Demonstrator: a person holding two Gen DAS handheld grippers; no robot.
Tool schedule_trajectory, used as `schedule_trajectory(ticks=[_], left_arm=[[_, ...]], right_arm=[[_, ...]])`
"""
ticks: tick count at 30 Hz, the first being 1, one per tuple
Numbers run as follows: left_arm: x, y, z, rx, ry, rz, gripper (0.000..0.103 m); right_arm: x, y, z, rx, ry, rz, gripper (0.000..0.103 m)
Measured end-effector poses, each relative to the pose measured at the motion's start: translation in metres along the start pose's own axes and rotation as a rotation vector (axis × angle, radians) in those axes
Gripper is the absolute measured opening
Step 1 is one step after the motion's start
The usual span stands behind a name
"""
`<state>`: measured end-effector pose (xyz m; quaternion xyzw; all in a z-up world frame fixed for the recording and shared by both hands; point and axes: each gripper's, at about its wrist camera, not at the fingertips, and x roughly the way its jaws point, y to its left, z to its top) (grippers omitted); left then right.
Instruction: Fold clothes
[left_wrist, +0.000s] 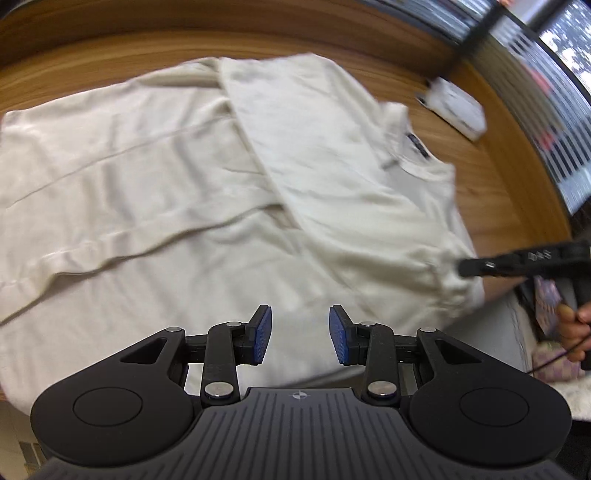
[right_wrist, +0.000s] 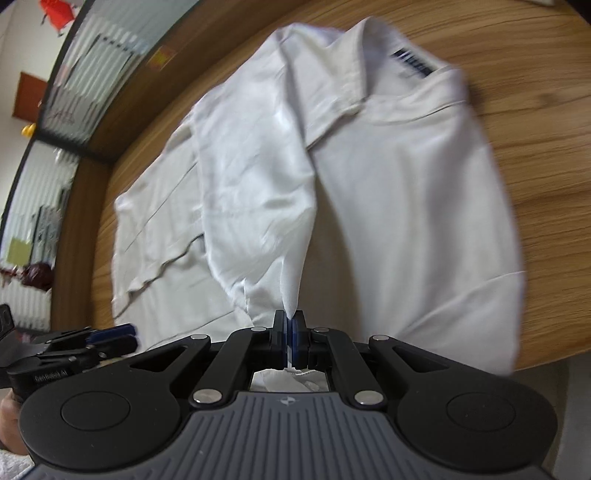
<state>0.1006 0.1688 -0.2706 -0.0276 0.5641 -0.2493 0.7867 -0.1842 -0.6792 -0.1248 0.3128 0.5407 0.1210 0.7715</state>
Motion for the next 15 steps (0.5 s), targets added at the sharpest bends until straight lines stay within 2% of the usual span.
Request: schedule_trajectory(ticks=[6,12,15], left_arm=[[0.001,0.008,0.012,-0.040,-0.016,0.031,0.038],[0.004,0.010,0.018,-0.043,-0.011,0.060,0.038],[0.007,0.015,0.017,-0.043,-0.006,0.069,0.038]], right_arm=[[-0.009,-0.013,0.017,0.007,-0.052,-0.045,0.002],[-0.018,-0.010,0.030,0.006,-0.101,-0.039,0.003],[-0.012,-0.009,0.033,-0.003,-0.074,-0.063,0.004]])
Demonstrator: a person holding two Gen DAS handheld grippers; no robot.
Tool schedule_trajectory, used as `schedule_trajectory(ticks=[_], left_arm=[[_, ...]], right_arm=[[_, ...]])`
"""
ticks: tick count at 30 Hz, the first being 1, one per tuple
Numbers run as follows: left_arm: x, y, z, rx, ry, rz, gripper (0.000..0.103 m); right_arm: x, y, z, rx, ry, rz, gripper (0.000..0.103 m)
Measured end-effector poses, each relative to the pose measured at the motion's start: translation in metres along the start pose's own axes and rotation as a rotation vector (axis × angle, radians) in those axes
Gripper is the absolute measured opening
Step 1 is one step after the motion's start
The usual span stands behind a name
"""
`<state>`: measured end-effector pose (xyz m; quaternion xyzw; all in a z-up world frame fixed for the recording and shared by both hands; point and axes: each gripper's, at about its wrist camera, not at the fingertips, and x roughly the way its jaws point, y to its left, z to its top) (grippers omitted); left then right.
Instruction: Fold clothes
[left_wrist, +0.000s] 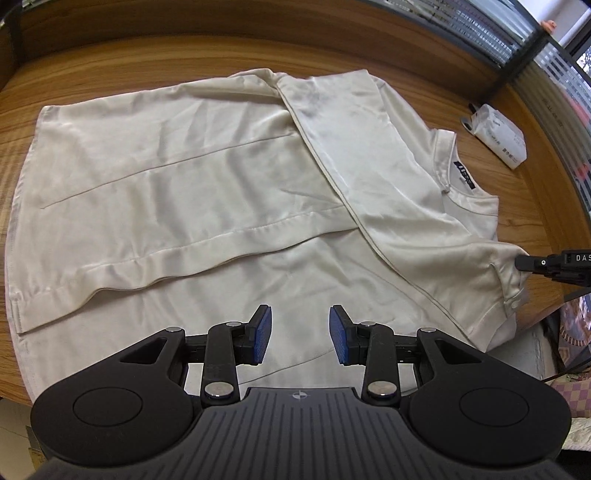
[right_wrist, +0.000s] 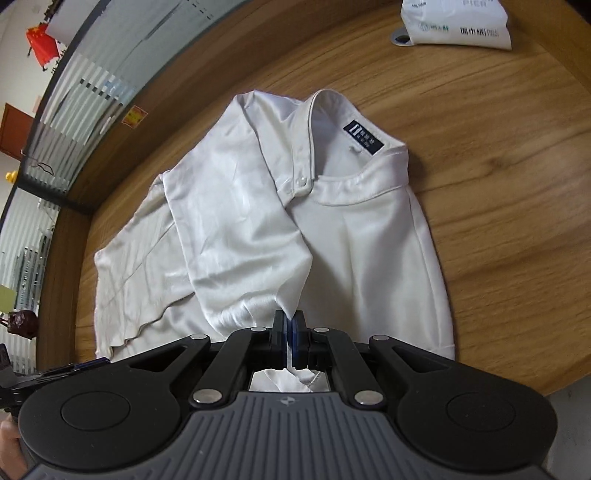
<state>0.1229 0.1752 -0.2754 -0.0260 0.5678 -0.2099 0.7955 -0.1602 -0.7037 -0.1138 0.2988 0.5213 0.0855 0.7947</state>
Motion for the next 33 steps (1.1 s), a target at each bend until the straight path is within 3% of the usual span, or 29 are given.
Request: schedule_trajectory(ticks=[4,7,21,25,33], left_arm=[[0.006,0.002,0.005,0.002,0.002,0.012,0.039],[0.010,0.000,0.010,0.008,0.003,0.016,0.040],[0.031,-0.027,0.022,0.125,0.014,-0.006,0.042],[0.031,-0.035,0.042,0.139,-0.023,0.011,0.042],[0.038,-0.022,0.096,0.074,-0.064,0.010,0.042]], right_arm=[[0.005,-0.004,-0.005,0.005,0.023,-0.046,0.012],[0.006,-0.009,-0.010,0.009,0.017,-0.093,0.033],[0.016,-0.011,-0.033,-0.073,0.064,-0.191,0.037],[0.014,-0.006,-0.031,-0.084,0.051,-0.202,0.043],[0.003,0.010,-0.019,-0.086,0.022,-0.232,0.050]])
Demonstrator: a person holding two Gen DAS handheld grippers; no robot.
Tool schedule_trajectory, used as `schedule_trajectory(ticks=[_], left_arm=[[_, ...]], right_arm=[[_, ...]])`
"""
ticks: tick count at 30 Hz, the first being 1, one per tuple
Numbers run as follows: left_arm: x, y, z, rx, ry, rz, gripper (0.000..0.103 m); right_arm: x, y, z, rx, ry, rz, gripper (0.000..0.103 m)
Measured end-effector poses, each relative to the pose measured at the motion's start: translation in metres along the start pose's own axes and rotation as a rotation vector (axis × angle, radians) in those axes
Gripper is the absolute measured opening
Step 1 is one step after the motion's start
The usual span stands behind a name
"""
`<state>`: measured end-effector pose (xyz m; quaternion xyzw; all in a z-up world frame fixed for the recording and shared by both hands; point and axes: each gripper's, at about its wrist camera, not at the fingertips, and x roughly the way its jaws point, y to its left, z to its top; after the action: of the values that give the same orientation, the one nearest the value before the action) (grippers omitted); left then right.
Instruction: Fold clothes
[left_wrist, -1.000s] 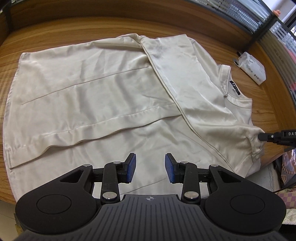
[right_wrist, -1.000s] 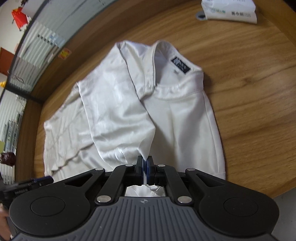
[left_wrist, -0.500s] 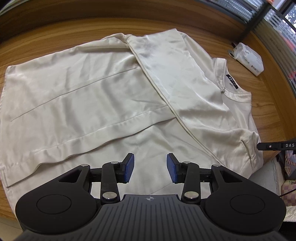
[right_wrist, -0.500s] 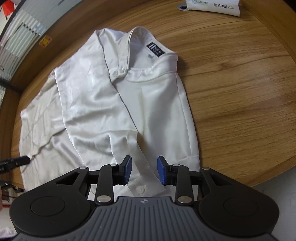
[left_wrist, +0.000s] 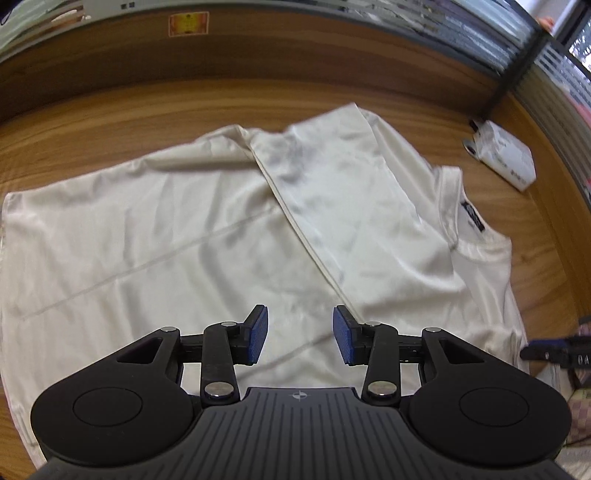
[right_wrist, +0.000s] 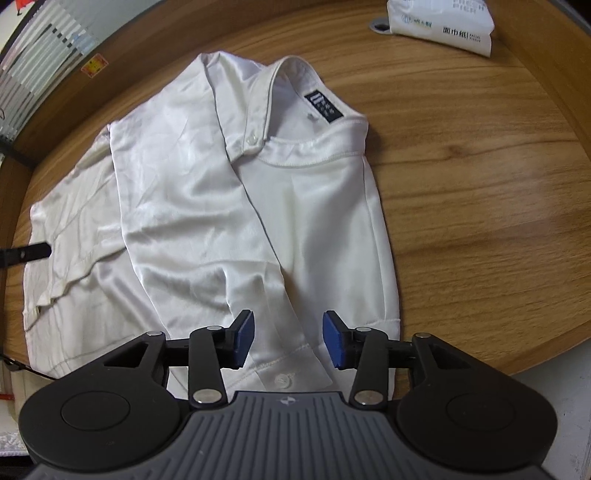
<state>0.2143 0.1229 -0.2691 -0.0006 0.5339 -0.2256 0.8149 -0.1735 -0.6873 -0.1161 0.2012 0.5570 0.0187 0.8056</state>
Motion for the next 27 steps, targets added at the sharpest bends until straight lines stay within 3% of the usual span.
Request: schedule_trajectory(ticks=[12,23,25,27], left_arm=[[0.058,0.034,0.091,-0.043,0.018,-0.041,0.042],[0.114,0.040,0.126,-0.045,0.068,-0.067,0.041],[0.124,0.040,0.133,-0.057,0.064,-0.092,0.039],[0.129,0.042,0.136,-0.075,0.060,-0.109,0.024]], right_arm=[[-0.018,0.017,0.004,0.103,-0.070,-0.061,0.055],[-0.020,0.032,-0.008,0.195,-0.086,-0.113,0.057],[-0.020,0.034,-0.010,0.205,-0.088,-0.119,0.057],[-0.021,0.036,-0.011,0.215,-0.090,-0.126,0.058]])
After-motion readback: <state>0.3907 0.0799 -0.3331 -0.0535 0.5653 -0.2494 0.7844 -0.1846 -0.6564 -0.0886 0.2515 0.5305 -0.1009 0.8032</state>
